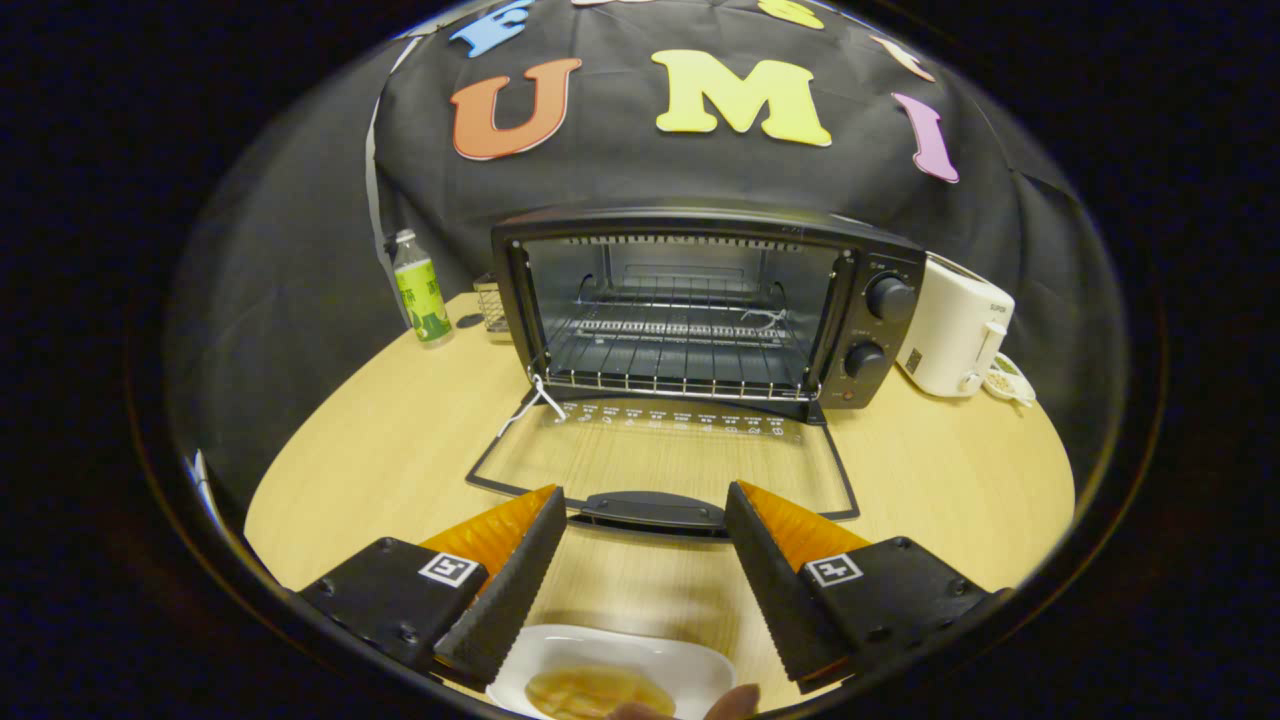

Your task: Open the toaster oven, put the food inside, and close the toaster oven door.

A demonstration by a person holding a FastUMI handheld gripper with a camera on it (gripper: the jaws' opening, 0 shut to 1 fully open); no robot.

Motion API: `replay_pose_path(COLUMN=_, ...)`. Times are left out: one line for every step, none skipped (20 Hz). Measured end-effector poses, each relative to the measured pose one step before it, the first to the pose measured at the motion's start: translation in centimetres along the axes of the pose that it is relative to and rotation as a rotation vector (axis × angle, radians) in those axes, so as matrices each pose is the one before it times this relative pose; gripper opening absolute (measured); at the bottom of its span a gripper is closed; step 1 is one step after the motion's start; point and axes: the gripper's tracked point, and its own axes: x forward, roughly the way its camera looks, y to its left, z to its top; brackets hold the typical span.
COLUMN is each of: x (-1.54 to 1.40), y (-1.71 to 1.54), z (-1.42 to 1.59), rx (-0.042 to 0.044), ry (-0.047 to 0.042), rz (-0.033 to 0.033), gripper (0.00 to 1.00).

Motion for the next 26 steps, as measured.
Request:
replay_pose_path(x=-1.306, y=0.438, z=0.256, rx=-0.00958, ry=-0.01190, rz=0.00908, gripper=1.00)
replay_pose_path(x=-1.398, y=0.273, z=0.360, rx=-0.01708, ry=-0.01959, rz=-0.00009, gripper=1.00)
replay_pose_path(x=-1.526, y=0.273, z=0.267, rx=-0.01383, ry=-0.03277, rz=0.00072, gripper=1.00)
replay_pose_path(x=-1.601, y=0.428, z=0.321, rx=-0.00643, ry=-0.04148, rz=0.00904, gripper=1.00)
replay_pose_path(x=-1.626, y=0.554, z=0.021, rx=0.00121, ry=-0.04088, rz=0.01410, gripper=1.00)
replay_pose_path(x=-1.686, y=0.513, z=-0.041, rx=0.00637, ry=-0.04326, rz=0.01323, gripper=1.00)
replay_pose_path(x=-1.375, y=0.250, z=-0.246, rx=0.01260, ry=-0.04107, rz=0.00741, gripper=1.00)
replay_pose_path(x=-1.249, y=0.313, z=-0.524, rx=0.00298, ry=-0.02568, rz=0.00633, gripper=1.00)
replay_pose_path(x=-0.992, y=0.199, z=-0.871, rx=-0.00061, ry=-0.01618, rz=0.00358, gripper=1.00)
replay_pose_path(x=-0.918, y=0.150, z=-0.788, rx=-0.00051, ry=-0.00871, rz=0.00250, gripper=1.00)
replay_pose_path(x=-0.783, y=0.103, z=-0.695, rx=-0.00217, ry=-0.01538, rz=-0.00207, gripper=1.00)
replay_pose_path(x=-0.601, y=0.101, z=-0.678, rx=-0.00346, ry=-0.00965, rz=-0.00282, gripper=1.00)
replay_pose_path(x=-0.494, y=0.137, z=-0.918, rx=-0.00480, ry=-0.00154, rz=-0.00019, gripper=1.00)
replay_pose_path(x=-0.355, y=0.078, z=-0.648, rx=-0.00402, ry=-0.00387, rz=-0.00419, gripper=1.00)
replay_pose_path(x=-0.169, y=0.014, z=-0.409, rx=0.00053, ry=-0.00675, rz=-0.00261, gripper=1.00)
replay_pose_path(x=-0.060, y=0.092, z=-0.560, rx=-0.00141, ry=-0.00463, rz=-0.00203, gripper=1.00)
replay_pose_path(x=0.109, y=0.080, z=-0.745, rx=-0.00228, ry=0.00661, rz=-0.00254, gripper=1.00)
replay_pose_path(x=0.113, y=-0.197, z=-0.611, rx=-0.00535, ry=0.00348, rz=-0.00984, gripper=1.00)
replay_pose_path(x=0.307, y=-0.025, z=-0.598, rx=-0.00482, ry=0.00333, rz=-0.00896, gripper=1.00)
replay_pose_path(x=0.384, y=-0.018, z=-0.832, rx=-0.00768, ry=0.01293, rz=-0.00600, gripper=1.00)
replay_pose_path(x=0.407, y=-0.002, z=-0.774, rx=-0.01023, ry=0.01471, rz=-0.00480, gripper=1.00)
replay_pose_path(x=0.355, y=-0.092, z=-0.686, rx=-0.00710, ry=0.02076, rz=-0.00527, gripper=1.00)
replay_pose_path(x=0.267, y=-0.209, z=-0.316, rx=-0.01069, ry=0.00354, rz=-0.00772, gripper=1.00)
replay_pose_path(x=0.200, y=-0.129, z=-0.319, rx=-0.00244, ry=0.00891, rz=-0.00307, gripper=1.00)
replay_pose_path(x=0.262, y=0.025, z=-0.740, rx=0.01054, ry=0.02367, rz=0.00625, gripper=1.00)
replay_pose_path(x=0.271, y=-0.021, z=-0.714, rx=0.02541, ry=0.02538, rz=0.00861, gripper=1.00)
